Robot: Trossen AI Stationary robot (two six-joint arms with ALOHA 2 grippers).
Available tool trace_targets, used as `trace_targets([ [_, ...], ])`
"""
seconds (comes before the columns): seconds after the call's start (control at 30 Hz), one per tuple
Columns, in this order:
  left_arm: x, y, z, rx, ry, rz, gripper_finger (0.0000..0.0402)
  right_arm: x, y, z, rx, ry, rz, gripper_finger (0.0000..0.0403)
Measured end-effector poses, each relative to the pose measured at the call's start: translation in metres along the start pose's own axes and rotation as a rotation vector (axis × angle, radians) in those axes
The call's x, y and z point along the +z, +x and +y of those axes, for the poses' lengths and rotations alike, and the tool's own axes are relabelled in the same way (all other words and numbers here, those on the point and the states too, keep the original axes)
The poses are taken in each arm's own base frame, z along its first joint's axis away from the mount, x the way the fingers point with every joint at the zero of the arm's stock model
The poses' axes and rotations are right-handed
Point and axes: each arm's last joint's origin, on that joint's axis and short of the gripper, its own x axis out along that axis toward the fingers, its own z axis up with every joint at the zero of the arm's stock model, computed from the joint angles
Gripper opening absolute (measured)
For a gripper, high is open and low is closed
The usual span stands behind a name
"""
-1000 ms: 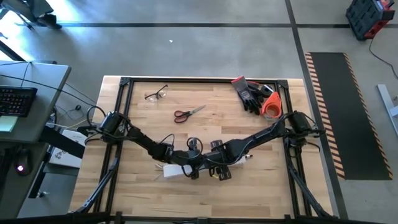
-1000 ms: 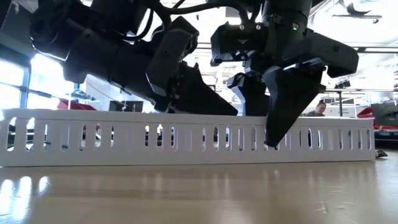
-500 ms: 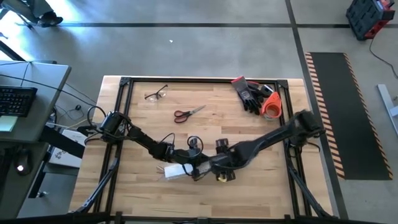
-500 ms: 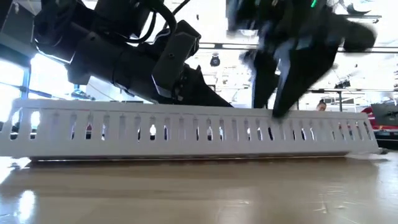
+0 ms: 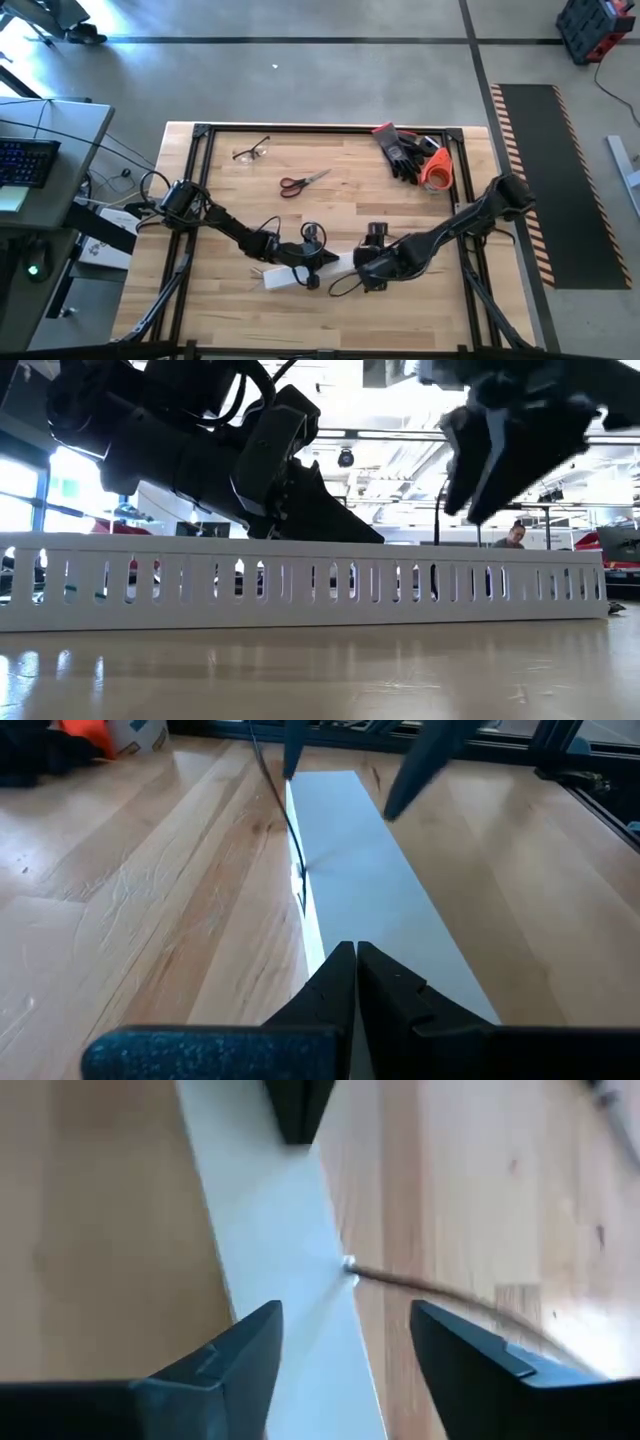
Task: Ziptie cables
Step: Close the white cable duct lid
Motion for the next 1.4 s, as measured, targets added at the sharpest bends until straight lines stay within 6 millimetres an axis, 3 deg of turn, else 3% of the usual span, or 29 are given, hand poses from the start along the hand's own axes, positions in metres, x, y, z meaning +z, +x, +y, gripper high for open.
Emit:
trace_targets([
  [0.1, 0.000, 0.000, 0.000, 0.001, 0.000, -0.001, 0.0000, -0.007, -0.006, -0.006, 0.026, 0.130, -0.132, 0.0184],
  [0.33, 0.000, 0.000, -0.001, -0.001, 0.013, -0.005, 0.0000, -0.032, 0.011, -0.009, 0.036, 0.341, -0.305, 0.0087],
  [0.47, 0.000, -0.001, -0.001, 0.004, 0.019, -0.008, 0.0000, -0.056, 0.041, -0.003, 0.040, 0.397, -0.277, 0.0029],
  [0.53, 0.000, -0.001, -0.001, -0.003, 0.021, -0.006, 0.0000, -0.062, 0.047, -0.002, 0.066, 0.427, -0.280, 0.0008],
  [0.63, 0.001, -0.001, -0.001, -0.012, 0.021, -0.005, 0.0000, -0.066, 0.050, -0.002, 0.046, 0.463, -0.282, 0.0008],
  [0.8, 0.016, -0.013, -0.001, -0.018, 0.110, 0.001, 0.0000, -0.058, 0.028, -0.005, -0.045, 0.397, -0.323, 0.0015],
  [0.93, 0.040, -0.033, 0.001, -0.008, 0.213, 0.006, 0.0000, -0.054, 0.005, -0.016, -0.170, 0.451, -0.330, 0.0016],
  [1.1, 0.074, -0.067, 0.000, -0.046, 0.235, -0.014, 0.0000, -0.061, 0.008, -0.022, -0.203, 0.548, -0.296, 0.0016],
  [1.27, 0.063, -0.087, -0.027, -0.297, 0.225, 0.117, 0.0000, -0.074, 0.037, -0.018, -0.145, 0.564, -0.221, 0.0016],
  [1.4, 0.024, -0.095, -0.053, -0.374, 0.203, 0.351, 0.0000, -0.083, 0.052, -0.017, -0.171, 0.636, -0.209, 0.0016],
])
